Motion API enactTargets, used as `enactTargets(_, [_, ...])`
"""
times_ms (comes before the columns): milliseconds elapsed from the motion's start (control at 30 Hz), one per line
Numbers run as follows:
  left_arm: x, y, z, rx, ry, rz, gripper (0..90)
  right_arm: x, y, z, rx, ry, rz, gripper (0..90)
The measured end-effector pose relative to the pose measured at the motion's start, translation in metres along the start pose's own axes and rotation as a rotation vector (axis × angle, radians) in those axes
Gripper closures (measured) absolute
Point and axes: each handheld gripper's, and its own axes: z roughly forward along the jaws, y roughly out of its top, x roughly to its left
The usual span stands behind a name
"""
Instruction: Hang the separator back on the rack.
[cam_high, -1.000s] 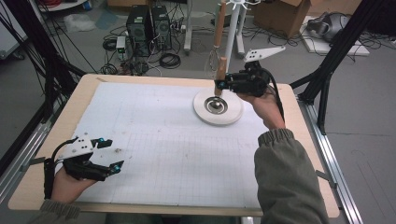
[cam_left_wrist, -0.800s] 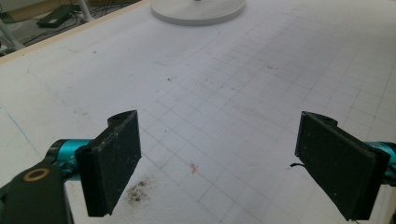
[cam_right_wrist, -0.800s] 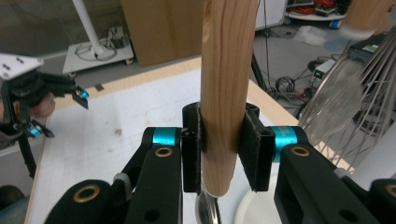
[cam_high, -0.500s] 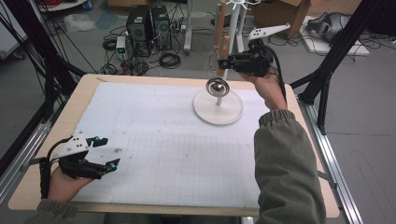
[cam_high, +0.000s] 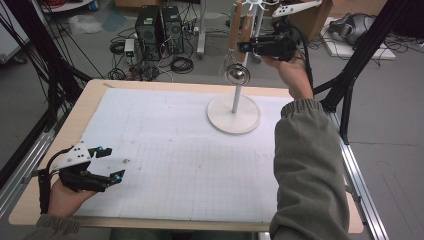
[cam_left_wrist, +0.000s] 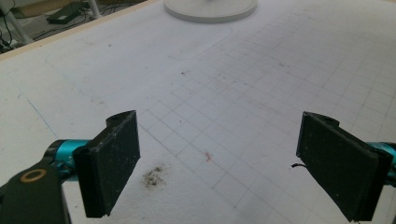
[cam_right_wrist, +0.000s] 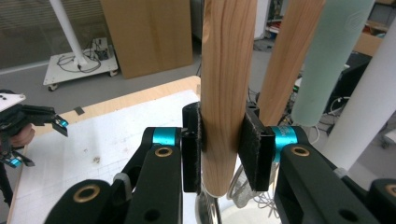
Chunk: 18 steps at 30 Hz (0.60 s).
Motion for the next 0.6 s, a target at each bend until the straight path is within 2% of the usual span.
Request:
enactTargets(267, [0.001, 0.001, -0.001, -0.010, -0.002, -0.002, 13.9, -0.008, 0.014, 0.001, 0.014, -0.014, 0.027, 72.2])
enactTargets(467, [0.001, 0.001, -0.001, -0.010, -0.005, -0.001, 13.8, -0.014, 0.016, 0.000, 0.025, -0.041, 0.049, 72.2])
enactTargets(600, [0.001, 0.001, -0.002, -0.017, -0.004, -0.002, 13.8, -0.016, 0.014, 0.003, 0.035, -0.041, 0.064, 72.2])
